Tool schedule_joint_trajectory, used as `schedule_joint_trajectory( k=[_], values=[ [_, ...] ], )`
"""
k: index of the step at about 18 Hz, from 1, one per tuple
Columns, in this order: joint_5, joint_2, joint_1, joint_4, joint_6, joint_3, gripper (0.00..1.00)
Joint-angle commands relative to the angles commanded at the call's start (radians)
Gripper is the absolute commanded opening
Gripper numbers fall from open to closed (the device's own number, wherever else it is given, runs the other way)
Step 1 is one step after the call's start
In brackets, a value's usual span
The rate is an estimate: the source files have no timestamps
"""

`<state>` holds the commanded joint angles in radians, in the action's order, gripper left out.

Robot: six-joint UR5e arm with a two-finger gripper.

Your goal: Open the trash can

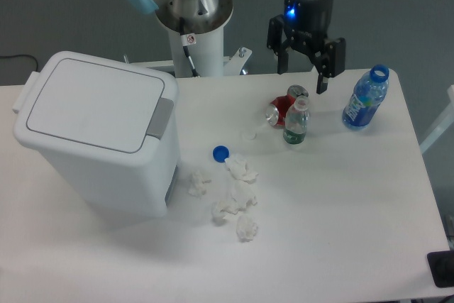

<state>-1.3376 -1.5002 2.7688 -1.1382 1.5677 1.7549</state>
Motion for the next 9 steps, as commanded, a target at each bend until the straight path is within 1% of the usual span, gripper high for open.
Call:
schedule_joint_trajectory(
  k=[5, 9],
  values=[
    [-0.003, 0.000, 0.000, 0.000, -0.009, 0.003, 1.00],
    [-0.002, -0.005, -0.002, 0.002, -0.095, 0.002, 1.00]
  ],
)
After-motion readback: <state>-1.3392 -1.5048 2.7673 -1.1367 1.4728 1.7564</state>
